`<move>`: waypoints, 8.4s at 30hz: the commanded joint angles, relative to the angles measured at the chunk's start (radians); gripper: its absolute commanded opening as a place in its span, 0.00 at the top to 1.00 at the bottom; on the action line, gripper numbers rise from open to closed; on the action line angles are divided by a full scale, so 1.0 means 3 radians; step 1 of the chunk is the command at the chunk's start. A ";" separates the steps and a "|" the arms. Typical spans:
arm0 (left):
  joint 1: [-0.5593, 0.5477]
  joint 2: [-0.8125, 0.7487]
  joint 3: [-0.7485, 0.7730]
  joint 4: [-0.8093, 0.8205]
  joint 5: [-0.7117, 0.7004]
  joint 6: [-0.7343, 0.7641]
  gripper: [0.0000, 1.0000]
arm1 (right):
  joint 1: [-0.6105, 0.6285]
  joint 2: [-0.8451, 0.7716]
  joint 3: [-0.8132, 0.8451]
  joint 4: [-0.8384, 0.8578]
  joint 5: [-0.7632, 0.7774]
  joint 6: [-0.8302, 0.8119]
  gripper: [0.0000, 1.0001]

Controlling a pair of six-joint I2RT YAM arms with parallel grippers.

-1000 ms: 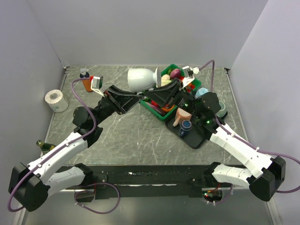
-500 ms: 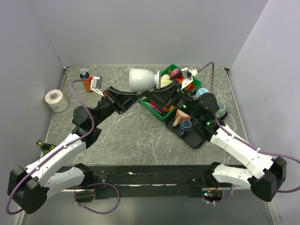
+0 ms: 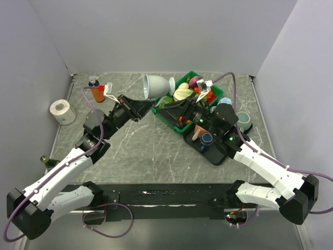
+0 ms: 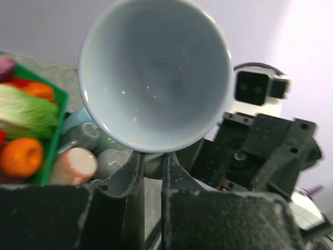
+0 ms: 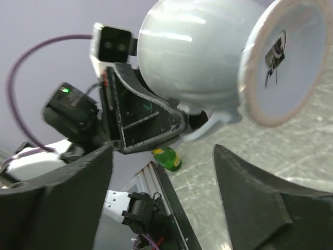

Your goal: Turn the mug right side up

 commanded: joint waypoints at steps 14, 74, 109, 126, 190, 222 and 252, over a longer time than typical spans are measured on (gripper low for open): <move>0.0514 0.0632 0.1493 -0.2697 -0.1740 0.1795 0.99 | -0.0212 -0.0187 0.0091 -0.1783 0.1259 -0.0117 0.00; 0.2172 0.2259 0.1248 -0.3009 -0.1826 0.2087 0.18 | -0.1026 -0.0223 -0.0272 -0.1916 0.0666 -0.0086 0.00; 0.2019 -0.0053 -0.0127 -0.1486 0.1462 0.1601 0.04 | -0.1021 0.0288 -0.0344 -0.3496 0.1975 0.0369 0.15; 0.2019 0.0055 -0.0127 -0.1450 0.1503 0.1550 0.04 | -0.0616 0.0641 -0.0554 -0.3297 0.2517 0.0793 0.36; 0.2014 0.0218 -0.0183 -0.1291 0.1743 0.1402 0.04 | -0.0519 -0.0345 -0.0656 -0.3210 0.2278 0.0707 1.00; 0.0224 0.0775 0.0210 0.1775 0.1513 -0.0648 0.04 | -0.0519 -0.0551 0.0147 0.0011 -0.0218 0.0809 1.00; -0.0037 0.1446 0.0415 0.2881 0.1472 -0.1830 0.60 | -0.0468 -0.0668 -0.0175 0.0093 -0.0162 0.0492 1.00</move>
